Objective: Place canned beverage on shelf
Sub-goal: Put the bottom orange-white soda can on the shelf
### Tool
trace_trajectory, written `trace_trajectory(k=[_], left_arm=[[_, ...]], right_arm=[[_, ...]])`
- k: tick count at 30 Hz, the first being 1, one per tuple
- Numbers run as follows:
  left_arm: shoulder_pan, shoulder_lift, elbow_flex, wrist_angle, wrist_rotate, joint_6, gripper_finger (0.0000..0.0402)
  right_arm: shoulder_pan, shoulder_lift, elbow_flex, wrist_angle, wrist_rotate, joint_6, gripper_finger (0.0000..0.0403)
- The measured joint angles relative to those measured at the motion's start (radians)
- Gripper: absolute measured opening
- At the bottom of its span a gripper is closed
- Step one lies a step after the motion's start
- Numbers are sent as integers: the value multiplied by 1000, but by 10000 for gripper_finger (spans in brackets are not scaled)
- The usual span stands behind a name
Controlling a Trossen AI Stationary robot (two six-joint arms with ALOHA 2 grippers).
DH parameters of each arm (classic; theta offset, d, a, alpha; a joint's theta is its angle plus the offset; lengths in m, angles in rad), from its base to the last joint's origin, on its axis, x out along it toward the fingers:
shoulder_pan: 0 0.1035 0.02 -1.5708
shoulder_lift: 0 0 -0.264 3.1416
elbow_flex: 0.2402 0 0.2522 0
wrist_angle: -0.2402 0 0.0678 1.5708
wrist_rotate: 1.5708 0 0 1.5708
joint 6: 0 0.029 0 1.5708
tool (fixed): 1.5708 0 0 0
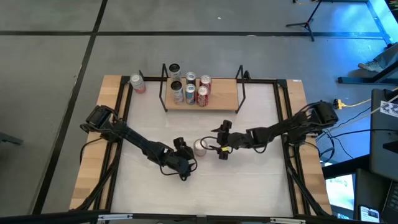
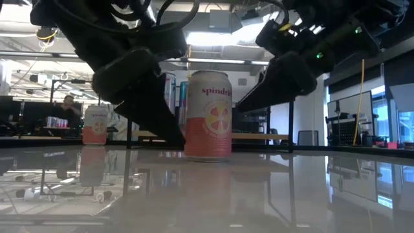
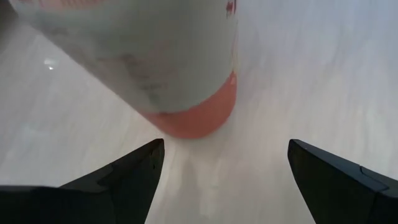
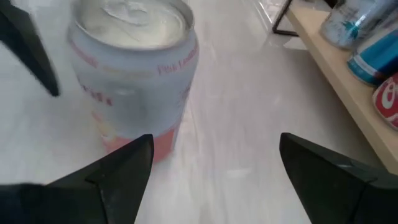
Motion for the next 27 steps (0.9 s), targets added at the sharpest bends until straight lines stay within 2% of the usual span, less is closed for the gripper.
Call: trace_trajectory(k=[7,11,15,18,21,27], left_arm=[[-44,-66,0,-73,19,43,332],[-72,-101,0,-150,-26,44,332],[-97,-107,-3,-158,-66,40,332],[-112,-107,-54,-106,-107,19,332],[-125,-107,-140,3,-124,17,332],[-101,-107,-297,274,-96,19,332]], right_arm=[[0,-134,0,-86,-78,16,346],[0,-202,0,-85,-169,45,346],[0,-224,1,-45,-224,50,346],[0,-224,7,-31,-239,50,346],[0,-218,57,-88,-242,50,346],[0,-194,141,-147,-242,43,346]])
